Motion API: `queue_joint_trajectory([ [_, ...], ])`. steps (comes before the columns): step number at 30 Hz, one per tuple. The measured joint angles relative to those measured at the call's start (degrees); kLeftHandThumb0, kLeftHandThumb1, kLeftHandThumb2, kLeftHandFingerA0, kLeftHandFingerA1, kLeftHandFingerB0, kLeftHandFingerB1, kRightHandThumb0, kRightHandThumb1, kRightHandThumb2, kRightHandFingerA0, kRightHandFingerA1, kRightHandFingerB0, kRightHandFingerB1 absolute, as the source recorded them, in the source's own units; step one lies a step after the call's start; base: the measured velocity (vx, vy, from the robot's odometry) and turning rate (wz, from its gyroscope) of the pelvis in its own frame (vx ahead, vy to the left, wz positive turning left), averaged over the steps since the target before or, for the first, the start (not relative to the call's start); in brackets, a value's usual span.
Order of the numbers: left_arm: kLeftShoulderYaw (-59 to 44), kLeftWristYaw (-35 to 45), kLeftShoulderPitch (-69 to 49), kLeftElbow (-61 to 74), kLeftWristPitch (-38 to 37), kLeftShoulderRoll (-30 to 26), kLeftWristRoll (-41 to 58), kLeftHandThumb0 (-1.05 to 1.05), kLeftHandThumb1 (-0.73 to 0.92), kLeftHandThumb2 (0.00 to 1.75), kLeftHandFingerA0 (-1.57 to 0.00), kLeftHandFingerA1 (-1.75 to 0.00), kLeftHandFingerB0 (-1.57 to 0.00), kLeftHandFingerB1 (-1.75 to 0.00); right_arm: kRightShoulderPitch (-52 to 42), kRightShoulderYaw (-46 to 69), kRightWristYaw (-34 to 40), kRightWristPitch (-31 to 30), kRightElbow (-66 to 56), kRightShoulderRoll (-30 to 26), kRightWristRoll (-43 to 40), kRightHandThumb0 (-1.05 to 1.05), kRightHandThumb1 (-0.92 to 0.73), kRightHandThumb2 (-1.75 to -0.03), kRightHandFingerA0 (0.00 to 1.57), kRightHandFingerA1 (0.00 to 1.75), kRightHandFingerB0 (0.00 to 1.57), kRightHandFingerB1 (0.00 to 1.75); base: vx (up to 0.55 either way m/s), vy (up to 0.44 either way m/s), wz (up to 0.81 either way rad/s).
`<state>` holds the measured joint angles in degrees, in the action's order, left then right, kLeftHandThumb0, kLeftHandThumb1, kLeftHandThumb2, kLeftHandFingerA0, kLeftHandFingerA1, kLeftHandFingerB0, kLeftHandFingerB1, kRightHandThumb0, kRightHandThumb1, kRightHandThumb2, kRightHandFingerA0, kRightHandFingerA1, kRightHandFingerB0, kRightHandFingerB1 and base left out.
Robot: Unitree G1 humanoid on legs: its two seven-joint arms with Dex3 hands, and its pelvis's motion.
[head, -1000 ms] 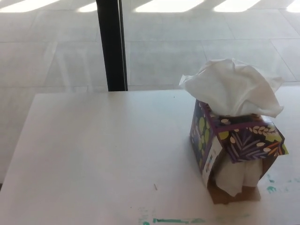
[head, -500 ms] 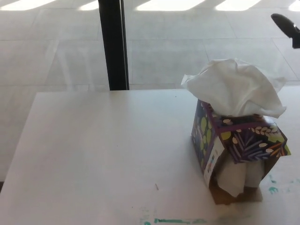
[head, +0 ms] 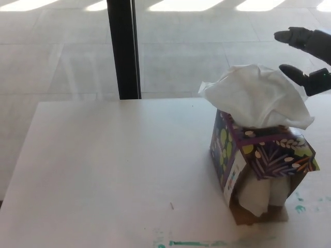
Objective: The robot uses its right hand to pull out a tissue from the tissue box kept in the middle of the desk and put it on the right side
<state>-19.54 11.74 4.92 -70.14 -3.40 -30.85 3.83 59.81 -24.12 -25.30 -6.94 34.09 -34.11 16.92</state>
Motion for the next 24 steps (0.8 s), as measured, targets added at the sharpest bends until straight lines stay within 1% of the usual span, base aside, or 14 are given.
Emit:
queue_joint_trajectory([
  [1,0.0,0.0,0.0,0.0,0.0,-0.1,0.0,-0.83,0.92,0.71,-0.71,-0.59,-0.43,-0.46,0.0,0.0,-0.5,0.3,-0.1,0.0,0.2,-1.02,-0.79,-1.18,0.01,0.2,0.09,0.16,0.0,0.0,0.0],
  [3,0.0,0.0,0.0,0.0,0.0,-0.2,0.0,-0.83,0.92,0.71,-0.7,-0.59,-0.43,-0.47,-0.7,0.2,-1.6,0.5,-1.8,-0.1,0.5,-1.0,-0.78,-1.17,0.02,0.21,0.08,0.17,0.0,0.0,0.0],
  [4,0.0,0.0,0.0,0.0,0.0,-0.2,0.0,-0.83,0.92,0.71,-0.69,-0.58,-0.42,-0.46,-1.0,0.2,-2.0,0.5,-2.5,-0.1,0.6,-0.87,-0.71,-1.13,0.04,0.29,0.09,0.24,0.0,0.0,0.0],
  [8,0.2,0.1,0.0,0.0,0.0,-0.7,0.0,-0.84,0.92,0.75,-0.68,-0.59,-0.42,-0.46,-3.2,0.3,-4.5,0.7,-7.2,-0.1,1.1,-0.9,-0.73,-1.16,0.0,0.31,0.11,0.21,0.0,0.0,0.0],
  [9,0.3,0.1,0.0,0.0,0.0,-0.7,0.0,-0.82,0.92,0.74,-0.69,-0.59,-0.43,-0.47,-3.6,0.3,-5.0,0.7,-7.8,-0.1,1.3,-0.9,-0.92,-0.69,0.06,0.35,0.06,0.26,0.0,0.0,0.0],
  [10,0.3,0.1,0.0,0.0,0.0,-0.8,0.0,-0.81,0.92,0.74,-0.7,-0.59,-0.44,-0.47,-3.9,0.4,-5.3,0.7,-8.0,-0.1,1.4,-0.88,-0.71,-1.13,0.02,0.34,0.1,0.21,0.0,0.0,0.0],
  [15,0.3,0.1,-0.1,0.0,0.0,-0.8,0.0,-0.83,0.92,0.72,-0.71,-0.61,-0.46,-0.49,-4.9,0.3,-7.4,-0.1,-8.9,-0.1,2.6,-0.89,-0.67,-1.08,0.03,0.34,0.06,0.21,0.0,0.0,0.0],
  [16,0.3,0.1,-0.1,0.0,0.0,-0.8,0.0,-0.82,0.92,0.72,-0.71,-0.6,-0.46,-0.48,-5.1,0.2,-7.7,-0.4,-9.0,-0.1,2.9,-0.84,-0.63,-1.02,0.07,0.42,0.06,0.24,0.0,0.0,0.0],
  [18,0.4,0.1,-0.2,0.0,-0.1,-0.8,0.0,-0.82,0.92,0.73,-0.7,-0.61,-0.45,-0.48,-5.2,-0.3,-8.3,-1.1,-9.1,-0.1,3.8,-0.81,-0.6,-0.99,0.05,0.42,0.05,0.25,0.0,0.0,0.0],
  [19,0.4,0.2,-0.2,0.0,-0.2,-0.8,0.0,-0.82,0.92,0.72,-0.7,-0.61,-0.45,-0.48,-5.3,-0.6,-8.6,-1.4,-9.0,-0.1,4.3,-0.82,-0.58,-0.98,0.0,0.44,0.11,0.27,0.0,0.0,0.0],
  [20,0.4,0.2,-0.3,0.1,-0.3,-0.8,0.0,-0.82,0.92,0.72,-0.7,-0.61,-0.46,-0.48,-5.3,-0.9,-8.8,-1.8,-9.0,-0.1,4.8,-0.77,-0.68,-0.64,0.08,0.37,0.1,0.23,0.0,0.0,0.0],
  [21,0.4,0.3,-0.3,0.1,-0.3,-0.8,0.0,-0.84,0.92,0.71,-0.71,-0.6,-0.46,-0.48,-5.3,-1.0,-8.9,-1.8,-9.0,-0.1,4.9,-0.73,-0.53,-0.93,0.01,0.47,0.08,0.32,0.0,0.0,0.0],
  [23,0.5,0.4,-0.3,0.1,-0.5,-0.8,0.0,-0.83,0.92,0.72,-0.7,-0.6,-0.45,-0.47,-5.5,-1.9,-9.2,-2.9,-8.4,0.1,6.3,-0.75,-0.53,-0.91,0.07,0.5,0.02,0.32,0.0,0.0,0.0],
  [24,0.4,0.4,-0.3,0.1,-0.5,-0.8,0.1,-0.82,0.92,0.72,-0.7,-0.59,-0.45,-0.47,-5.5,-2.1,-9.2,-3.1,-8.0,0.2,6.6,-0.69,-0.55,-0.9,0.24,0.64,0.04,0.35,0.0,0.0,0.0],
])
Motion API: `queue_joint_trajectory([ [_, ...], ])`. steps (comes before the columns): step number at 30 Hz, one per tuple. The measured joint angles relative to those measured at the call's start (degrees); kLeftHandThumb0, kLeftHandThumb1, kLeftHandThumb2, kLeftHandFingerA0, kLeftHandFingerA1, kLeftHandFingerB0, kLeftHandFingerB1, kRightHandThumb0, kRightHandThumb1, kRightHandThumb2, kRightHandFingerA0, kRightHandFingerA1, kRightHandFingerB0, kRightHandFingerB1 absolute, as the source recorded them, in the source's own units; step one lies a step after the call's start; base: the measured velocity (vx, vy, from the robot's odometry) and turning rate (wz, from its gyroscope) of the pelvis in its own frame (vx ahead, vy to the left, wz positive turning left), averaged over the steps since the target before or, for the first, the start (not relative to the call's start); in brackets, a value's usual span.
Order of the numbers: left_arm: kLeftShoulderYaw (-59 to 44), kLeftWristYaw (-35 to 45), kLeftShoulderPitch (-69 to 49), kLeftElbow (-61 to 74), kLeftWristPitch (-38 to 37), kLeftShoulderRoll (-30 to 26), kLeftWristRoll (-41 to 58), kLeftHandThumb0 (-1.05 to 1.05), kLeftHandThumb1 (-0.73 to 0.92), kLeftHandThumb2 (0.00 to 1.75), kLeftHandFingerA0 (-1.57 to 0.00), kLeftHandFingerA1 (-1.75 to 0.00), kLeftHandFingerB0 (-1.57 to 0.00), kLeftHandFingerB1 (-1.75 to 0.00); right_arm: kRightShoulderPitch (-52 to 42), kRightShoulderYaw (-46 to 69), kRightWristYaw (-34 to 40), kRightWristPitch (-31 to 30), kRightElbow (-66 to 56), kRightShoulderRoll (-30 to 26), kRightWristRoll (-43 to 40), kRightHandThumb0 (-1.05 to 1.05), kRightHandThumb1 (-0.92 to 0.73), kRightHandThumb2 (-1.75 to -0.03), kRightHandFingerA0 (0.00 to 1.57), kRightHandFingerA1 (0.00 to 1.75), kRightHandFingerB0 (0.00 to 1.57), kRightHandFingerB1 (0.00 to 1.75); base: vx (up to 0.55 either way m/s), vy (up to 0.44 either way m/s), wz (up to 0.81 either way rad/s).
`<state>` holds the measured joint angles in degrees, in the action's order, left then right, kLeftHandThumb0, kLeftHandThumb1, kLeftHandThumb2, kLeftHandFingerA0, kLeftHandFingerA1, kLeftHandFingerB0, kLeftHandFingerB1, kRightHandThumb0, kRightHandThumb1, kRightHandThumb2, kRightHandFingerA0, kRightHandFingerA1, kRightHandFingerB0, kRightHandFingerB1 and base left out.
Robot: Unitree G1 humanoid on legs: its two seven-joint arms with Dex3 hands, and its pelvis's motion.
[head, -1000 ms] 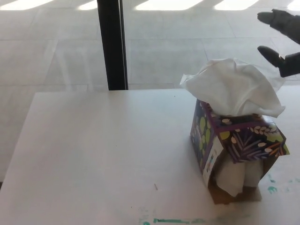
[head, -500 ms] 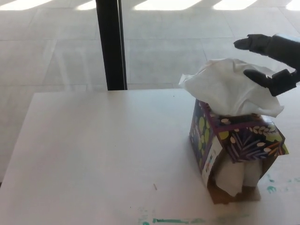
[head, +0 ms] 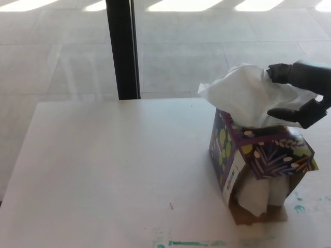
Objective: The robot uses its right hand to pull out a tissue from the tissue box kept in the middle of the desk and put it on the right side
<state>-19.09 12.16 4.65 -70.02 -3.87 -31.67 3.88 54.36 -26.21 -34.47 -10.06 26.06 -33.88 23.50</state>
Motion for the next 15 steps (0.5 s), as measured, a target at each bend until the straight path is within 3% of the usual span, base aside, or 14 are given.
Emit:
queue_joint_trajectory([
  [1,0.0,0.0,0.0,0.0,0.0,0.0,0.0,-0.81,0.92,0.71,-0.69,-0.58,-0.45,-0.47,0.0,-0.2,0.0,-0.1,0.4,0.1,0.4,-0.62,-0.67,-0.6,0.37,0.57,0.14,0.26,0.0,0.0,0.0],
  [2,0.0,0.1,0.1,0.0,0.0,0.0,0.0,-0.82,0.92,0.73,-0.69,-0.58,-0.44,-0.47,0.0,-0.3,0.1,-0.1,0.9,0.2,1.0,-0.5,-0.66,-0.61,0.59,0.72,0.18,0.28,0.0,0.0,0.0],
  [4,0.1,0.0,0.3,-0.1,0.0,0.0,0.0,-0.82,0.92,0.73,-0.69,-0.58,-0.44,-0.47,0.0,-0.3,0.6,-0.1,1.1,0.6,1.7,-0.5,-0.66,-0.61,0.59,0.72,0.18,0.28,0.0,0.0,0.0],
  [5,0.1,0.0,0.4,-0.1,0.0,0.0,0.0,-0.84,0.92,0.75,-0.67,-0.58,-0.42,-0.47,0.0,-0.3,0.8,-0.1,1.2,0.8,2.0,-0.34,-0.69,-0.6,0.7,1.02,0.31,0.33,0.0,0.0,0.0],
  [6,0.1,0.0,0.4,-0.1,0.0,0.0,0.0,-0.83,0.92,0.75,-0.68,-0.6,-0.43,-0.47,0.0,-0.2,1.0,-0.1,1.3,0.9,2.2,-0.24,-0.74,-0.64,0.68,1.34,0.47,0.45,0.0,0.0,0.0],
  [8,0.2,0.0,0.5,-0.1,0.0,0.0,0.0,-0.83,0.92,0.75,-0.68,-0.6,-0.43,-0.47,-0.3,-0.2,2.6,1.3,1.6,1.1,3.0,-0.24,-0.74,-0.64,0.68,1.34,0.47,0.45,0.0,0.0,0.0],
  [10,0.2,0.0,0.6,-0.1,0.0,0.0,0.0,-0.84,0.92,0.76,-0.68,-0.61,-0.43,-0.48,-0.8,-0.1,4.0,2.9,1.9,1.1,3.4,-0.32,-0.74,-0.63,0.73,1.25,0.66,0.52,0.0,0.0,0.0],
  [12,0.3,0.0,0.7,-0.2,0.0,0.0,0.0,-0.83,0.92,0.75,-0.69,-0.61,-0.43,-0.47,-1.4,0.0,5.5,4.5,2.0,1.1,3.7,-0.34,-0.7,-0.64,0.75,1.49,0.8,0.62,0.0,0.0,0.0],
  [15,0.3,0.0,0.8,-0.3,0.0,0.0,-0.1,-0.84,0.92,0.74,-0.69,-0.6,-0.42,-0.47,-2.4,0.0,7.9,7.0,1.9,1.1,4.6,-0.33,-0.69,-0.65,0.77,1.57,0.8,0.58,0.0,0.0,0.0],
])
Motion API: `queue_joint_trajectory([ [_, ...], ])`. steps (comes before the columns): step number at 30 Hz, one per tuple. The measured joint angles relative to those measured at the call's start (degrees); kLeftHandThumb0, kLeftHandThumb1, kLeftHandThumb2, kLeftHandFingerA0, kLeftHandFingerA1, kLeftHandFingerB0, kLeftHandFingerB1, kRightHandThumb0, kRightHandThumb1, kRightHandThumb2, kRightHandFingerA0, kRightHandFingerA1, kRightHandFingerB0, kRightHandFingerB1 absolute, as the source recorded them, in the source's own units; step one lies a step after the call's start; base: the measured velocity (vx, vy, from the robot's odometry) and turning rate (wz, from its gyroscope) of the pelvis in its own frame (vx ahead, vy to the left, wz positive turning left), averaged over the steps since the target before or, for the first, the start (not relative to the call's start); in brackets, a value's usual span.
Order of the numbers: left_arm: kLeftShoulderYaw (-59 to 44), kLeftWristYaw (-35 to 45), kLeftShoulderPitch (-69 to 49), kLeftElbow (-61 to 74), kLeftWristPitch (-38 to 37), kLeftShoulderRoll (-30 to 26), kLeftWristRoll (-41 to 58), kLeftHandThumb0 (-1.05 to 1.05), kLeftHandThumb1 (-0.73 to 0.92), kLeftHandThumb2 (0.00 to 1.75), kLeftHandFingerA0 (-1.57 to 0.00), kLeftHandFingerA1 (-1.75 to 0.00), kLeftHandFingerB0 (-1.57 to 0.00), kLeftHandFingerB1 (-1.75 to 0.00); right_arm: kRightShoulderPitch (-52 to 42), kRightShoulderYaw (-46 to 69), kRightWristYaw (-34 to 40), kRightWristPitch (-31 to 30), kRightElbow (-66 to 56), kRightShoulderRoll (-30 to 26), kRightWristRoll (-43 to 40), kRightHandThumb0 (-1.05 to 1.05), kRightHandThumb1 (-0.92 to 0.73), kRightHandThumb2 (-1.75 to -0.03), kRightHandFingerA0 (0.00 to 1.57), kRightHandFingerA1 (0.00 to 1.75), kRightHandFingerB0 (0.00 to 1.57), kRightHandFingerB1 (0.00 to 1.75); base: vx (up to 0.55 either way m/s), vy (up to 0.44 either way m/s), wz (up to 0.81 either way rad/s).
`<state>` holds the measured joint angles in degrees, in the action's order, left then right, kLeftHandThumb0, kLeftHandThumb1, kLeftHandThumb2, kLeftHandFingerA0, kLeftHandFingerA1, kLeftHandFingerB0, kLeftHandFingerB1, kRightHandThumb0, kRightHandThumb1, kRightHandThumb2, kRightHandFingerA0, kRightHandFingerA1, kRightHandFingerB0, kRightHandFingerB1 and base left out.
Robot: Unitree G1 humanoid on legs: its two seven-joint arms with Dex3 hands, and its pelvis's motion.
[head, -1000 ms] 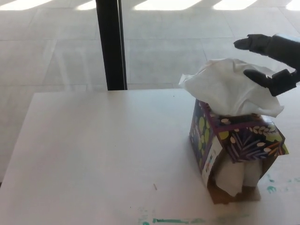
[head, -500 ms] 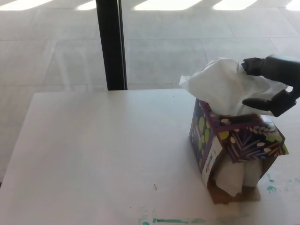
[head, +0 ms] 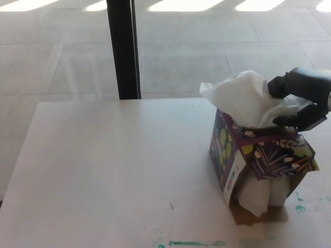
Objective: The robot uses its right hand to pull out a tissue from the tissue box kept in the middle of the desk and put it on the right side
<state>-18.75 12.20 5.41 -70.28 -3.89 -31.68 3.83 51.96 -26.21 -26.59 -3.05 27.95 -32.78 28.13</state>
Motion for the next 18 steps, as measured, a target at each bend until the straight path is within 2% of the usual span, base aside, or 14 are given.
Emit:
queue_joint_trajectory([
  [1,0.0,0.0,0.0,0.0,0.0,0.0,0.0,-0.84,0.92,0.75,-0.68,-0.6,-0.41,-0.47,-0.3,0.0,0.8,0.7,-0.2,0.0,0.3,-0.43,-0.56,-0.77,0.93,1.43,0.74,0.65,0.0,0.0,0.0],
  [2,0.0,0.0,0.0,0.0,0.0,0.0,0.0,-0.83,0.92,0.75,-0.68,-0.59,-0.41,-0.47,-0.6,0.0,1.5,1.2,-0.3,0.0,0.6,-0.31,-0.69,-0.62,0.78,1.65,0.81,0.67,0.0,0.0,0.0],
  [6,0.0,0.0,0.0,0.0,0.0,0.0,0.0,-0.81,0.92,0.71,-0.7,-0.62,-0.45,-0.48,-2.1,0.0,4.8,4.1,-0.6,0.0,2.0,-0.32,-0.66,-0.59,0.79,1.62,0.79,0.57,0.0,0.0,0.0],
  [7,-0.1,0.0,0.0,0.0,0.0,0.0,0.0,-0.82,0.92,0.71,-0.69,-0.61,-0.45,-0.48,-2.5,0.0,5.7,4.7,-0.7,0.0,2.4,-0.35,-0.64,-0.61,0.77,1.65,0.8,0.61,0.0,0.0,0.0],
  [8,-0.1,0.0,0.0,0.0,0.0,0.0,0.1,-0.83,0.92,0.72,-0.7,-0.61,-0.44,-0.48,-2.8,0.0,6.4,5.3,-0.9,0.0,2.9,-0.34,-0.68,-0.58,0.73,1.7,0.76,1.15,0.0,0.0,0.0],
  [9,-0.1,0.0,-0.1,0.0,0.0,0.0,0.1,-0.82,0.92,0.72,-0.69,-0.62,-0.43,-0.48,-3.2,0.0,7.2,5.8,-1.0,0.0,3.3,-0.32,-0.7,-0.58,0.73,1.75,0.67,1.28,0.0,0.0,0.0],
  [11,-0.1,0.0,-0.1,-0.1,0.0,0.0,0.1,-0.81,0.92,0.72,-0.7,-0.61,-0.44,-0.47,-3.8,-0.2,8.9,7.0,-1.3,-0.2,4.4,-0.32,-0.7,-0.59,0.76,1.75,0.73,1.21,0.0,0.0,0.0],
  [12,-0.1,0.0,0.0,-0.1,0.0,0.0,0.1,-0.82,0.92,0.71,-0.71,-0.62,-0.45,-0.48,-4.1,-0.2,9.7,7.6,-1.2,-0.3,5.0,-0.32,-0.71,-0.59,0.75,1.75,0.71,1.27,0.0,0.0,0.0],
  [13,-0.1,0.0,0.0,-0.1,0.0,0.0,0.1,-0.82,0.92,0.73,-0.71,-0.61,-0.45,-0.48,-4.3,-0.3,10.4,8.2,-1.2,-0.4,5.5,-0.45,-0.53,-0.87,1.07,1.38,0.81,1.2,0.0,0.0,0.0],
  [14,-0.1,0.0,0.0,-0.2,0.0,0.0,0.1,-0.82,0.92,0.73,-0.71,-0.61,-0.45,-0.48,-4.4,-0.3,10.8,8.5,-1.2,-0.5,5.9,-0.45,-0.53,-0.87,1.07,1.38,0.81,1.2,0.0,0.0,0.0],
  [15,-0.1,0.0,0.1,-0.2,0.0,0.0,0.1,-0.83,0.92,0.74,-0.7,-0.62,-0.44,-0.48,-4.5,-0.4,12.0,9.4,-0.9,-0.8,6.6,-0.33,-0.67,-0.59,0.76,1.75,0.76,1.1,0.0,0.0,0.0],
  [16,-0.1,0.0,0.1,-0.3,0.0,0.0,0.1,-0.83,0.92,0.74,-0.7,-0.62,-0.44,-0.48,-4.5,-0.4,12.8,10.1,-0.5,-0.9,7.1,-0.33,-0.67,-0.59,0.76,1.75,0.76,1.1,0.0,0.0,0.0],
  [17,-0.1,0.0,0.1,-0.3,0.0,0.0,0.1,-0.85,0.92,0.75,-0.67,-0.59,-0.42,-0.47,-4.5,-0.4,13.0,10.2,-0.4,-0.9,7.2,-0.4,-0.5,-0.87,1.12,1.38,0.83,1.2,0.0,0.0,0.0],
  [18,0.0,0.0,0.1,-0.4,0.0,0.0,0.1,-0.85,0.92,0.75,-0.67,-0.59,-0.42,-0.47,-4.5,-0.4,14.3,11.3,0.3,-1.0,7.8,-0.4,-0.5,-0.87,1.12,1.38,0.83,1.2,0.0,0.0,0.0],
])
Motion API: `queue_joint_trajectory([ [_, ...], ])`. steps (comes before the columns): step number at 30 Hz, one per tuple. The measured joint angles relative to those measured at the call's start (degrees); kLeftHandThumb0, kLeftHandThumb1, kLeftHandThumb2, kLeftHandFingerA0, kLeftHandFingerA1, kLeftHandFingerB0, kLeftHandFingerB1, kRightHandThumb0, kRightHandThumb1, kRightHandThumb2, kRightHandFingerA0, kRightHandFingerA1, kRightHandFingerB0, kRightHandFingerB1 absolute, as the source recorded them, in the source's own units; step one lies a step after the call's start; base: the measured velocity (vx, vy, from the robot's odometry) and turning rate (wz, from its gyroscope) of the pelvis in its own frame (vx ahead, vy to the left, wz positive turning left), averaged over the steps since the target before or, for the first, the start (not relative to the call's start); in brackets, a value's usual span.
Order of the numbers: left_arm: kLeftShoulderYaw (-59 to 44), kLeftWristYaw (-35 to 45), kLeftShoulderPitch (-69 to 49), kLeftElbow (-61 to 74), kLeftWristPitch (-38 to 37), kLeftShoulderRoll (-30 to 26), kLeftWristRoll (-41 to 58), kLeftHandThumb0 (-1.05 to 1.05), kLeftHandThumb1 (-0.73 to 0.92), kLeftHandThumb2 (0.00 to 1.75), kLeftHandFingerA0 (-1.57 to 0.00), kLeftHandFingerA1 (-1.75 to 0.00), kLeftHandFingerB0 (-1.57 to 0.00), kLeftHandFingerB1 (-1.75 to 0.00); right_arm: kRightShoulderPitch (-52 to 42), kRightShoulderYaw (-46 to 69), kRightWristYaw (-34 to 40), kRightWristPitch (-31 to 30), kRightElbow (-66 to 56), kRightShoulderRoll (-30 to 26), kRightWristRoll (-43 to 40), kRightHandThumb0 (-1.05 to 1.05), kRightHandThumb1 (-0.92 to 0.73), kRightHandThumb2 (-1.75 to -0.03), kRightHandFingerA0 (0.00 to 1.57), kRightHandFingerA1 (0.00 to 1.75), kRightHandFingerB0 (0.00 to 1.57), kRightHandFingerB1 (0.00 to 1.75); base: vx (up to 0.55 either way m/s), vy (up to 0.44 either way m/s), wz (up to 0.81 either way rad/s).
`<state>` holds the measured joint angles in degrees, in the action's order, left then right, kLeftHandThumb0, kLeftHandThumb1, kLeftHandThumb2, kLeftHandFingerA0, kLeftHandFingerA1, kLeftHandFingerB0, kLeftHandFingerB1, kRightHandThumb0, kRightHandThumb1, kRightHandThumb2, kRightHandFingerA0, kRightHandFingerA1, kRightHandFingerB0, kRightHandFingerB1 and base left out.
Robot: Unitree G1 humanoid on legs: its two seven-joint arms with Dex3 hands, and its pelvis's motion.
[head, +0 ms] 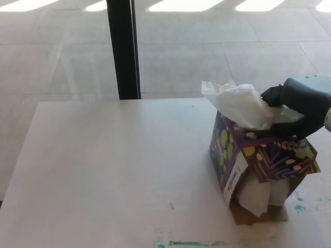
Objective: The robot uses its right hand to pull out a tissue from the tissue box kept in the middle of the desk and put it on the right side
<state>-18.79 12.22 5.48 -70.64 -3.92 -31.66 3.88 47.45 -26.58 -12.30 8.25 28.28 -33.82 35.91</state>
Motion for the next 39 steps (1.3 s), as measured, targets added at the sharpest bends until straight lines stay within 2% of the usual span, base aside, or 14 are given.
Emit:
queue_joint_trajectory([
  [3,0.1,0.0,0.0,0.0,-0.1,0.0,0.0,-0.83,0.92,0.74,-0.69,-0.61,-0.44,-0.48,0.0,0.1,2.3,1.6,1.1,0.0,0.8,-0.38,-0.5,-0.87,1.14,1.39,0.79,1.13,0.0,0.0,0.0],
  [4,0.1,0.0,0.0,0.0,-0.1,0.0,0.0,-0.83,0.92,0.73,-0.72,-0.63,-0.44,-0.48,0.0,0.2,3.3,2.3,1.6,0.0,1.0,-0.31,-0.65,-0.6,0.85,1.75,0.78,1.14,0.0,0.0,0.0],
  [5,0.1,0.0,0.0,0.0,-0.1,0.0,0.0,-0.84,0.92,0.73,-0.7,-0.62,-0.44,-0.48,0.0,0.3,4.0,2.9,2.0,0.0,1.1,-0.32,-0.65,-0.6,0.86,1.75,0.81,1.06,0.0,0.0,0.0],
  [8,0.1,0.0,0.0,0.0,-0.1,0.0,-0.1,-0.85,0.92,0.76,-0.69,-0.61,-0.42,-0.48,0.0,0.6,6.4,5.2,3.3,0.0,1.5,-0.34,-0.65,-0.61,0.84,1.75,0.74,1.22,0.0,0.0,0.0],
  [9,0.2,0.0,0.0,0.0,-0.1,0.0,-0.1,-0.83,0.92,0.75,-0.69,-0.61,-0.42,-0.48,0.0,0.6,7.0,5.7,3.6,-0.1,1.6,-0.31,-0.66,-0.61,0.85,1.75,0.62,1.55,0.0,0.0,0.0],
  [12,0.1,0.0,0.0,0.0,-0.1,0.0,-0.1,-0.83,0.92,0.74,-0.71,-0.61,-0.44,-0.48,0.0,0.6,9.2,7.8,4.4,-0.1,2.1,-0.29,-0.66,-0.65,0.85,1.75,0.6,1.63,0.0,0.0,0.0],
  [15,0.1,0.0,-0.1,0.1,-0.1,0.0,-0.1,-0.83,0.92,0.74,-0.67,-0.59,-0.41,-0.47,0.0,0.6,11.6,9.8,4.9,-0.2,2.5,-0.26,-0.62,-0.96,0.89,1.75,0.71,1.47,0.0,0.0,0.0],
  [19,0.1,0.0,-0.1,0.1,-0.1,0.0,-0.1,-0.83,0.92,0.75,-0.69,-0.59,-0.42,-0.47,0.0,1.0,14.7,11.5,4.9,-0.2,3.2,-0.2,-0.52,-1.04,0.92,1.75,0.74,1.43,0.0,0.0,0.0],
  [20,0.1,0.0,-0.1,0.1,-0.1,0.0,-0.1,-0.83,0.92,0.75,-0.68,-0.6,-0.42,-0.48,0.0,1.1,15.4,11.8,5.0,-0.2,3.4,-0.19,-0.55,-1.02,0.94,1.72,0.81,1.2,0.0,0.0,0.0],
  [24,0.1,0.0,-0.1,0.1,-0.1,0.1,-0.1,-0.82,0.92,0.72,-0.72,-0.64,-0.44,-0.48,0.4,2.0,18.2,12.9,5.2,-0.1,4.1,-0.19,-0.56,-1.08,0.95,1.74,0.74,1.38,0.0,0.0,0.0],
  [25,0.1,0.0,-0.1,0.1,-0.1,0.1,-0.1,-0.83,0.92,0.72,-0.7,-0.62,-0.45,-0.47,0.8,2.5,19.0,13.1,5.3,-0.1,4.2,-0.2,-0.52,-1.09,0.98,1.61,0.87,1.05,0.0,0.0,0.0],
  [26,0.1,0.0,-0.1,0.1,-0.1,0.1,-0.1,-0.83,0.92,0.72,-0.7,-0.62,-0.45,-0.47,1.3,3.2,19.8,13.1,5.5,0.1,4.2,-0.2,-0.52,-1.09,0.98,1.61,0.87,1.05,0.0,0.0,0.0],
  [28,0.0,0.0,-0.2,0.1,-0.1,0.1,0.0,-0.84,0.92,0.71,-0.69,-0.61,-0.46,-0.48,2.7,4.7,21.1,13.2,5.9,0.5,4.2,-0.24,-0.48,-1.32,1.01,1.72,0.84,1.46,0.0,0.0,0.0],
  [39,-0.2,0.0,-1.3,0.0,-0.1,0.0,0.0,-0.83,0.92,0.75,-0.69,-0.59,-0.43,-0.46,12.8,14.3,29.0,14.5,10.5,1.3,3.6,-0.25,-0.37,-1.39,1.07,1.75,0.88,1.47,0.0,0.0,0.0],
])
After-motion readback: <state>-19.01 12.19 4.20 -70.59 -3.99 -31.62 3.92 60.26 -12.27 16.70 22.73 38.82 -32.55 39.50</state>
